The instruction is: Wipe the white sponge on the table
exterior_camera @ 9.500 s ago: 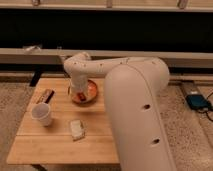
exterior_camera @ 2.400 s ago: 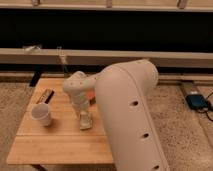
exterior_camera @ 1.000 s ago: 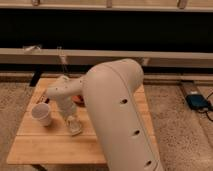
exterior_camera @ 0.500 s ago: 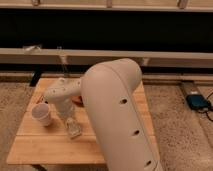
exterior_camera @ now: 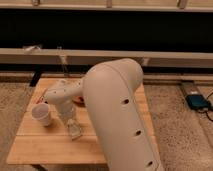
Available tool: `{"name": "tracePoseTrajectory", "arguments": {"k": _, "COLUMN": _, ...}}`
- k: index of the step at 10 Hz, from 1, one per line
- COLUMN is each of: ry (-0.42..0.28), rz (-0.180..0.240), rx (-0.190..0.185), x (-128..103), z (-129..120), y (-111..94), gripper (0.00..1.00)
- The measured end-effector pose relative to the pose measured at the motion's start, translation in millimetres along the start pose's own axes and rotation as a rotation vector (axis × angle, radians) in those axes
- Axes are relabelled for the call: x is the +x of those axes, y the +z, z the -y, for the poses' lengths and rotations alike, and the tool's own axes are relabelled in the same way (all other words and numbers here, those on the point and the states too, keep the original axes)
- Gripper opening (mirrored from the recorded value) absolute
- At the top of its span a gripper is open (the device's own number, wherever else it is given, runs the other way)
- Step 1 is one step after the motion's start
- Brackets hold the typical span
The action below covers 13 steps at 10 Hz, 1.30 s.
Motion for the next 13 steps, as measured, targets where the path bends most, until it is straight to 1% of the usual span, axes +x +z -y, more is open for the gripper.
{"name": "tracePoseTrajectory", "arguments": {"k": 1, "ry": 0.003, "rz": 0.0, "rx": 0.0, "x": 0, "z": 1, "y": 0, "gripper": 0.0}}
{"name": "tracePoseTrajectory", "arguments": {"k": 2, "ry": 0.034, "rz": 0.007, "rx": -0.008, "x": 0, "z": 5, "y": 1, "gripper": 0.0}}
{"name": "tracePoseTrajectory", "arguments": {"k": 3, "ry": 0.056, "rz": 0.012, "rx": -0.008, "x": 0, "z": 12, "y": 2, "gripper": 0.0}}
{"name": "tracePoseTrajectory", "arguments": {"k": 6, "ry": 0.049, "rz": 0.011, "rx": 0.0, "x": 0, "z": 13, "y": 0, "gripper": 0.0}}
{"name": "tracePoseTrajectory", "arguments": {"k": 7, "ry": 0.058, "rz": 0.014, "rx": 0.001, "x": 1, "z": 15, "y": 1, "gripper": 0.0}}
{"name": "tracePoseTrajectory", "arguments": {"k": 8, "ry": 0.099, "rz": 0.046, "rx": -0.003, "x": -1, "z": 22, "y": 2, "gripper": 0.0}}
{"name": "tracePoseTrajectory", "arguments": {"k": 9, "ry": 0.116, "rz": 0.055, "rx": -0.001, "x": -1, "z": 28, "y": 2, "gripper": 0.0}}
{"name": "tracePoseTrajectory", "arguments": {"k": 12, "ry": 0.11, "rz": 0.053, "rx": 0.005, "x": -1, "z": 26, "y": 1, "gripper": 0.0}}
{"name": "tracePoseTrajectory", "arguments": {"k": 13, "ry": 0.124, "rz": 0.064, "rx": 0.002, "x": -2, "z": 29, "y": 1, "gripper": 0.0}}
